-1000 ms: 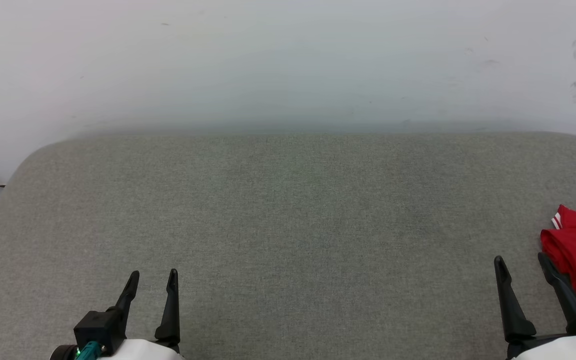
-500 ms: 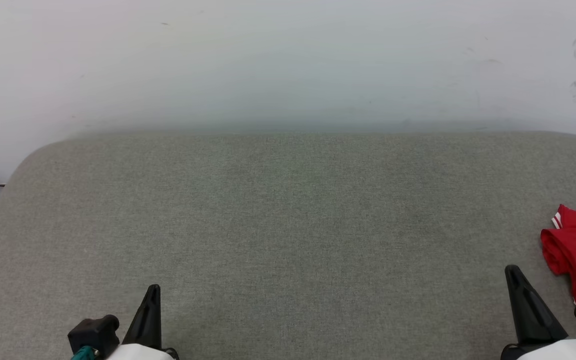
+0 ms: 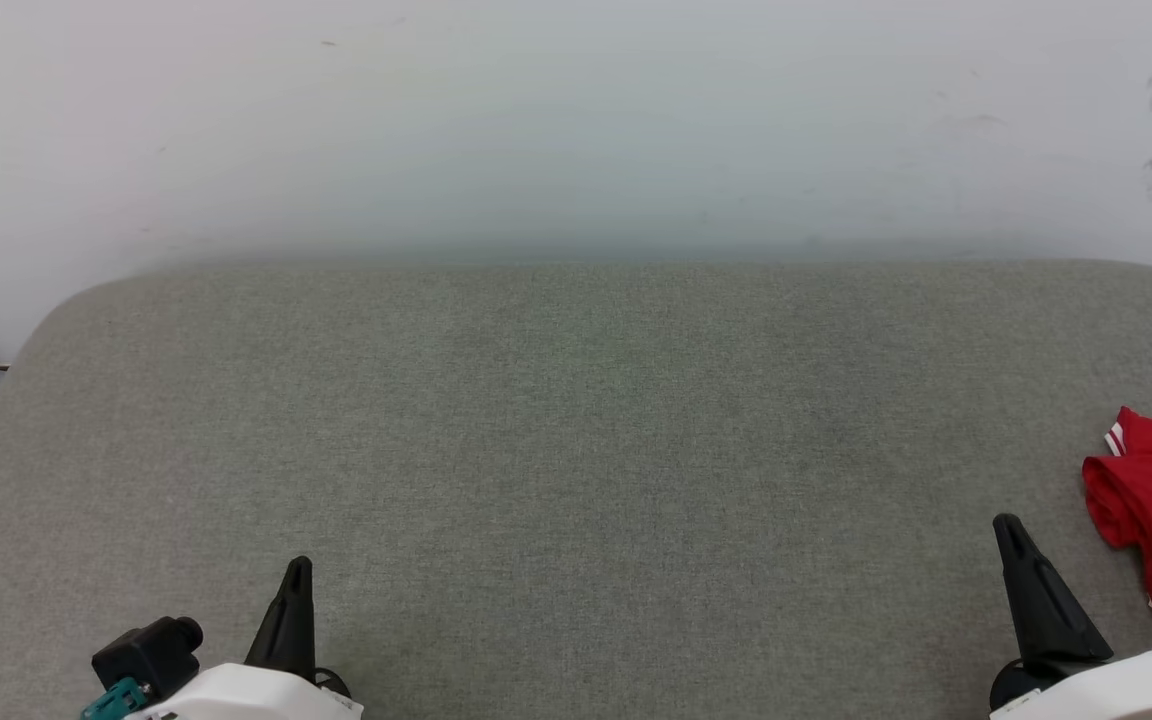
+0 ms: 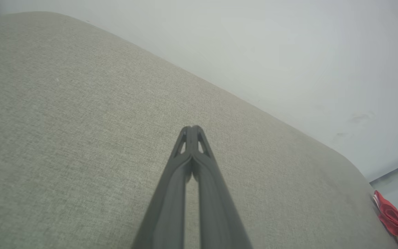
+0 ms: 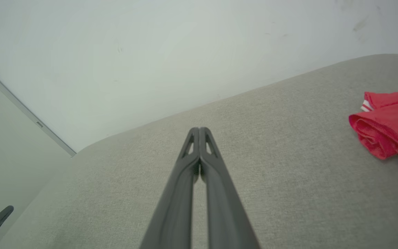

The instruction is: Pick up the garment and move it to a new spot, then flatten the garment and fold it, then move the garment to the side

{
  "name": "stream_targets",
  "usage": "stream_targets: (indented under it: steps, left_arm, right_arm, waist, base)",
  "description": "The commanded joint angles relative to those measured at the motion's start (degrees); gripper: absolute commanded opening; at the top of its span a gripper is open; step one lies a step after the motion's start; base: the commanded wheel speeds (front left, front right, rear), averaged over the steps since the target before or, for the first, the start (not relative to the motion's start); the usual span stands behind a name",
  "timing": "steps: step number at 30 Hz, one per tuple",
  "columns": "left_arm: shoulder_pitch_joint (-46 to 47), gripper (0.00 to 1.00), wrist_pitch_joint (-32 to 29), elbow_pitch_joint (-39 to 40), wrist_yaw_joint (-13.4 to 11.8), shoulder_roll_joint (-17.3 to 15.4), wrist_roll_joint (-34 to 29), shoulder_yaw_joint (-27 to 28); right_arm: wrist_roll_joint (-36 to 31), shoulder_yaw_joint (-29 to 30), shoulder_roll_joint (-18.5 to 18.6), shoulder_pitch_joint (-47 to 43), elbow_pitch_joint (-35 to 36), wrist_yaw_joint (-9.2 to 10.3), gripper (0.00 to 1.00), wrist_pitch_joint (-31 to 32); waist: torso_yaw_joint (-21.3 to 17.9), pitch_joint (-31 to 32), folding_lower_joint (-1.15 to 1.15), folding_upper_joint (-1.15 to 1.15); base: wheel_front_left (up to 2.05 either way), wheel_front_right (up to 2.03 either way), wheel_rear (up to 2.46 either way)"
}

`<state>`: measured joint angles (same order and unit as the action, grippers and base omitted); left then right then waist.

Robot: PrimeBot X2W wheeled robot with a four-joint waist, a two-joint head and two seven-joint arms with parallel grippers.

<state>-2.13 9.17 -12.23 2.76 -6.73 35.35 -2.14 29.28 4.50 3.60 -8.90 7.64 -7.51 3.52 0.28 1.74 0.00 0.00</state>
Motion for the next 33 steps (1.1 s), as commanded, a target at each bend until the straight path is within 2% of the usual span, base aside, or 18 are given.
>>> stream_targets:
  steps: [1,33]
  left_arm:
    - [1.65,0.0,-0.35,0.62,0.31,-0.09,1.59,0.52]
    - [4.67,0.0,-6.79,-0.32,2.26,1.56,24.74,3.98]
  right_arm:
    - [1.9,-0.11,0.62,1.69,0.25,0.0,0.0,-0.3]
    - [28.78,-0.78,1.26,7.41,-8.79,0.01,0.0,-0.22]
  waist:
    - [0.0,-0.01,0.0,0.0]
    - [-0.09,-0.61,0.0,0.0]
  base:
    - [0.0,0.0,0.0]
    - [0.0,0.0,0.0]
